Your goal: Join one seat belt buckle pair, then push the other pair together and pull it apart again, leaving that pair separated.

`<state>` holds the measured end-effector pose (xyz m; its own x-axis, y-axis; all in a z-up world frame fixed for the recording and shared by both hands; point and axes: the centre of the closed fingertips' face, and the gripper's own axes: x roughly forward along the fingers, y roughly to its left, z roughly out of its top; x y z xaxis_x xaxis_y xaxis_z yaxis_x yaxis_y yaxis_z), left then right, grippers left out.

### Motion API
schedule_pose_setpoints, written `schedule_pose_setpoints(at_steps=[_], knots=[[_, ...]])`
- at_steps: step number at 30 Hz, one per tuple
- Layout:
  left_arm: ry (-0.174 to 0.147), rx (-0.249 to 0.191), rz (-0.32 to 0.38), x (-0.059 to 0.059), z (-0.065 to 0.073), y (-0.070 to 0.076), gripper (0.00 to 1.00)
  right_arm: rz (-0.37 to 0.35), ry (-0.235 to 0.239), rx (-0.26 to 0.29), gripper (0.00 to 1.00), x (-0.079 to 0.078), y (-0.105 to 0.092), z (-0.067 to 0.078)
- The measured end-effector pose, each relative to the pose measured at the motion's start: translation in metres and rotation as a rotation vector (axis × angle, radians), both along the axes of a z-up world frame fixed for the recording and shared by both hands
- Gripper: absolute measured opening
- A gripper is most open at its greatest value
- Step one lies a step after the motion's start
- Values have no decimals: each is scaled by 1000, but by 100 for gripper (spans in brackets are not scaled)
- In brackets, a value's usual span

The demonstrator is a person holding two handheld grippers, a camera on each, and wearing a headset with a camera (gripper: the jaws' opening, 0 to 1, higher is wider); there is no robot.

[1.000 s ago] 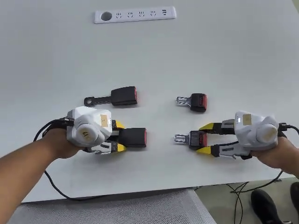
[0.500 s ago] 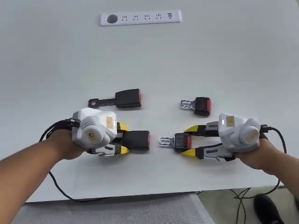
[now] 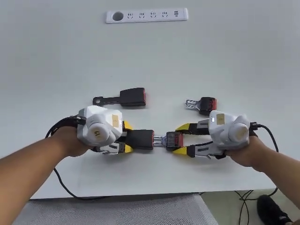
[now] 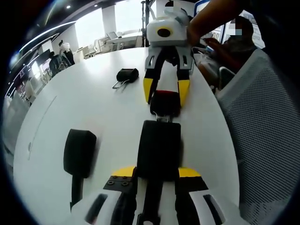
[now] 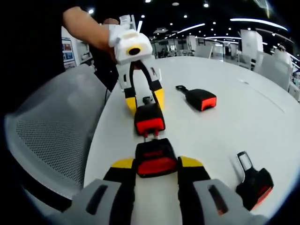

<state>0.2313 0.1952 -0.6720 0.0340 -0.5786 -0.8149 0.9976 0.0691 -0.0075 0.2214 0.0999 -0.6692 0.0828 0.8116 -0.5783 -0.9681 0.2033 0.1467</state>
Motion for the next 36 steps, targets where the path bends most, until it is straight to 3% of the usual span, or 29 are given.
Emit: schedule_pose_setpoints(at_steps=[16, 22, 36], knots=[[0, 16, -14, 1, 0, 1, 31, 6, 10, -28, 34, 1, 13, 0], [1, 23, -15, 1, 0, 1, 31, -6, 18, -23, 34, 3, 27, 0], [3, 27, -23, 1, -1, 0, 31, -17, 14, -45, 34, 6, 24, 0]])
